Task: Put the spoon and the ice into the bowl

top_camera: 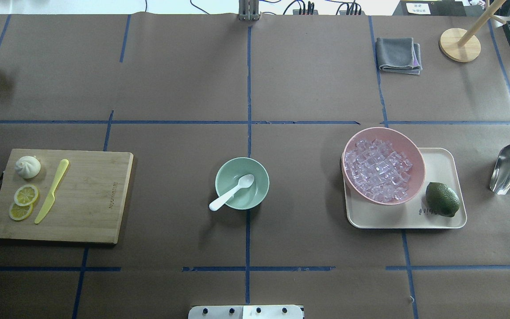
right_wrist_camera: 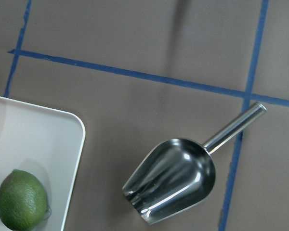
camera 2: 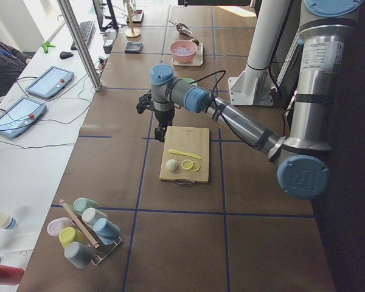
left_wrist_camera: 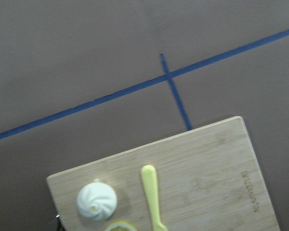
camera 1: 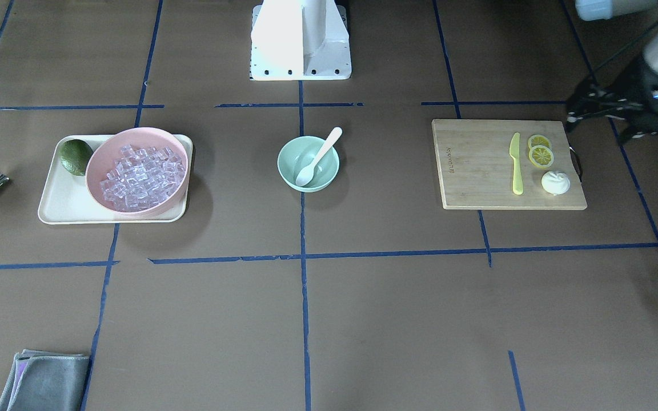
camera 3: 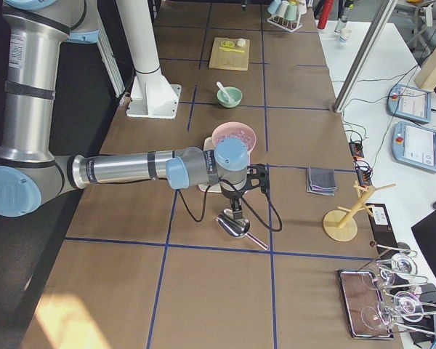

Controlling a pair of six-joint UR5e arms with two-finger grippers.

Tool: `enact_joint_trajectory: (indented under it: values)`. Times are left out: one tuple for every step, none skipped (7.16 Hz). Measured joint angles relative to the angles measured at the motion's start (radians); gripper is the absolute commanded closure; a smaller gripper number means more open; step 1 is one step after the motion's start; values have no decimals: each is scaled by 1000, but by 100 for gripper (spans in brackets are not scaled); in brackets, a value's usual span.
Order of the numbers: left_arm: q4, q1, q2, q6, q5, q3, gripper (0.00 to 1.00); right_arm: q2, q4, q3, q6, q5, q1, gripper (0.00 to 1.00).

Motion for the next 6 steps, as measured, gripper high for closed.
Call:
enact_joint_trajectory:
  values:
    - [-8,-81,72,77,0,29,0,38,3,4,33,1,-37,0]
    - [-20,-158,105,169,0,85,0,72,4,16,68,1,-73,0]
    - [-34,-216,111,278,-2,150,0,101,3,36,128,-2,-114,0]
    - [-43,-249,110,340,-9,187,0,131,2,62,209,-12,-162,0]
    - [-47,-263,110,367,-19,200,0,167,1,91,319,-41,-225,0]
    - [-48,-267,110,376,-25,201,0,212,1,113,434,-97,-308,0]
